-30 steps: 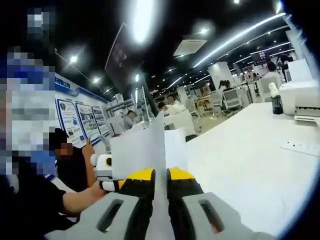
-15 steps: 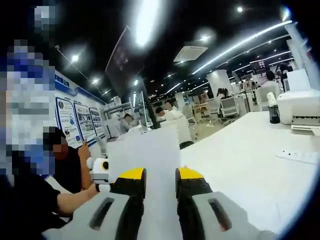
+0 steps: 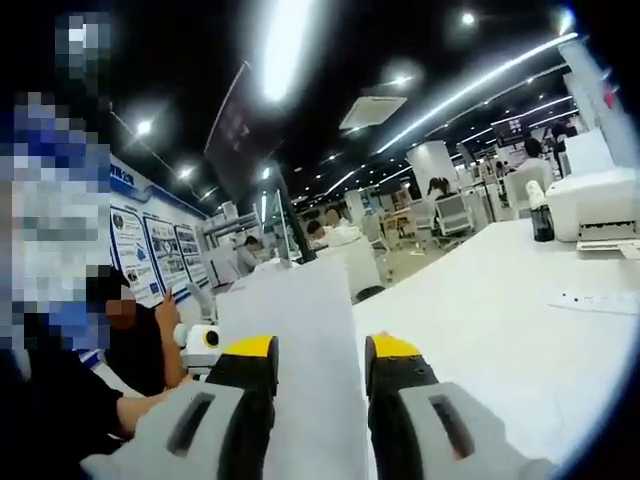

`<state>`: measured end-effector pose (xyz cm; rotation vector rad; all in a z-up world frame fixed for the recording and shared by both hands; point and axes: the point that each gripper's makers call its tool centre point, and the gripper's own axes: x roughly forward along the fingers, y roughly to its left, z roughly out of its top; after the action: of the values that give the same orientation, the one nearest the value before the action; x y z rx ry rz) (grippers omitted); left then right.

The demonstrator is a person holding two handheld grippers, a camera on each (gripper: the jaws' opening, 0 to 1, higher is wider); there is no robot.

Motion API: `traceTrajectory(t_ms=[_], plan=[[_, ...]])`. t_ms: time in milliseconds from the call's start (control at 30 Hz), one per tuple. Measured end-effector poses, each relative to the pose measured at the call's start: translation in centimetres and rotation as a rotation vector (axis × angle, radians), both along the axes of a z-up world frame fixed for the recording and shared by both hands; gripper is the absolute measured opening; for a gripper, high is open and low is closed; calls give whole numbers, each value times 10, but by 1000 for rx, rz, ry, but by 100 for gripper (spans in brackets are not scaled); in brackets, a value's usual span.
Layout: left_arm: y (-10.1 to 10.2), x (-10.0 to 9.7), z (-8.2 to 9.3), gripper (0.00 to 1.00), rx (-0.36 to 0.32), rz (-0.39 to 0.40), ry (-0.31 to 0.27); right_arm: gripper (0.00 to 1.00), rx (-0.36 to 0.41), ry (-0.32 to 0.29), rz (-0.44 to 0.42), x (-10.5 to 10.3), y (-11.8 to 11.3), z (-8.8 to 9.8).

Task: Organize the stack of printing papers by aligning and flattening the scattered papers on the table

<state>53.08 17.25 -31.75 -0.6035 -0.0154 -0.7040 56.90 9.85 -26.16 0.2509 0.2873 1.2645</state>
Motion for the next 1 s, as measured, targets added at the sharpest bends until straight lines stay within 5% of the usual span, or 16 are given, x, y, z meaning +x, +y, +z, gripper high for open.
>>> traceTrajectory(t_ms=[533,1000], plan=[[-1,0,0,6,-10,5,3,63,-4,-55,-52,4,-6,-1],[5,1,-3,6,-48,5,18,81,-8,-89,-103,6,-13,-2]])
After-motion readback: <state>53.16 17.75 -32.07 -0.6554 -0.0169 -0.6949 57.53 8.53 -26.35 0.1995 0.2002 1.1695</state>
